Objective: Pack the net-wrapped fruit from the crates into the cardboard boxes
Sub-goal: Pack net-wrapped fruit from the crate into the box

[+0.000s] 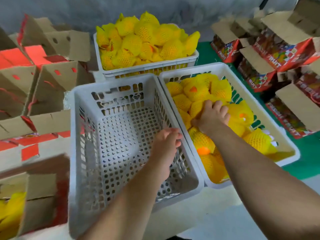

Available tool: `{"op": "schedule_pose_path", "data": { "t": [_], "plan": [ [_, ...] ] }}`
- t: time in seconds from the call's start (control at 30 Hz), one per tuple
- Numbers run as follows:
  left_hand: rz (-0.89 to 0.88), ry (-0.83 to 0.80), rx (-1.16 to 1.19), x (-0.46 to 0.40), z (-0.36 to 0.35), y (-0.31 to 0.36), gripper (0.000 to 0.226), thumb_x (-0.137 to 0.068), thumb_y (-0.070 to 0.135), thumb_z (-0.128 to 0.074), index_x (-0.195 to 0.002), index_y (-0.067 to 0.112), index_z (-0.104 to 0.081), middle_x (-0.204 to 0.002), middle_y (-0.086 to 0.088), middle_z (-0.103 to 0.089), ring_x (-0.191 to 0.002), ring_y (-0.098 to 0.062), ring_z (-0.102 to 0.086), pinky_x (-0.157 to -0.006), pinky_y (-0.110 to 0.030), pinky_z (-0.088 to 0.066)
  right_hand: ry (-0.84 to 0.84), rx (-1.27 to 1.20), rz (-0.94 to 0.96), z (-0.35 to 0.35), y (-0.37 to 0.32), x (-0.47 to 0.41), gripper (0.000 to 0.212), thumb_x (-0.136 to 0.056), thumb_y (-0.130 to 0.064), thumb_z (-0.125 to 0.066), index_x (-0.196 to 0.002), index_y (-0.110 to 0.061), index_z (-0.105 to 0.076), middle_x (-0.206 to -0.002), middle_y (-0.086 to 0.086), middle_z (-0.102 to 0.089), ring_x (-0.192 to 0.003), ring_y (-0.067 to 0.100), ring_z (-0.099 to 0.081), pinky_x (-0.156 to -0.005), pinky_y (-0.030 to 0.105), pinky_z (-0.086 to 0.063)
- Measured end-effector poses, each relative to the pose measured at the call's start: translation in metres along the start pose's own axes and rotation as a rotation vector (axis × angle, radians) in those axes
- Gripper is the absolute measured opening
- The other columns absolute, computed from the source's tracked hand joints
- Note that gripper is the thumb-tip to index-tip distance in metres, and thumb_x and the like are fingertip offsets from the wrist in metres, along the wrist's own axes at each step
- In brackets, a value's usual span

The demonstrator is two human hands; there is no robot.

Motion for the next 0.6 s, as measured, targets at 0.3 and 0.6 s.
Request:
{"op": "schedule_pose_path", "data": {
  "t": [0.3, 0.6],
  "plan": [
    [0.034, 0.058, -0.038, 0.018, -0.013, -0.019, 0.017, -0.098, 0.027, -0.058, -0.110, 0.032, -0.069, -0.087, 0.005, -0.061, -0.084, -0.010, -0.061, -0.076, -0.030, -0.047, 0.213, 0.022, 0.131, 0.003, 0.002, 0.009, 0.083, -0.072, -0.056, -0.077, -0.140, -0.026, -0.040, -0.133, 0.007, -0.046, -0.122, 0.036, -0.038, -0.103, 0.050, -0.028],
    [-0.009, 0.051, -0.028, 0.031, -0.005, -0.013, 0.018, -0.099, 0.028, -0.056, -0.110, 0.036, -0.068, -0.090, 0.010, -0.062, -0.089, -0.008, -0.061, -0.084, -0.031, -0.049, 0.128, 0.285, 0.313, 0.013, -0.028, -0.007, 0.068, -0.082, -0.044, -0.073, -0.140, -0.022, -0.045, -0.139, 0.004, -0.054, -0.130, 0.031, -0.046, -0.108, 0.049, -0.031]
  ]
}}
Point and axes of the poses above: each hand's wrist, its own x-axis away from the middle knuckle, its own z-axis out of the back of the hand, y = z × x, the point moved 5 cm from there along -x, towards the middle knuckle
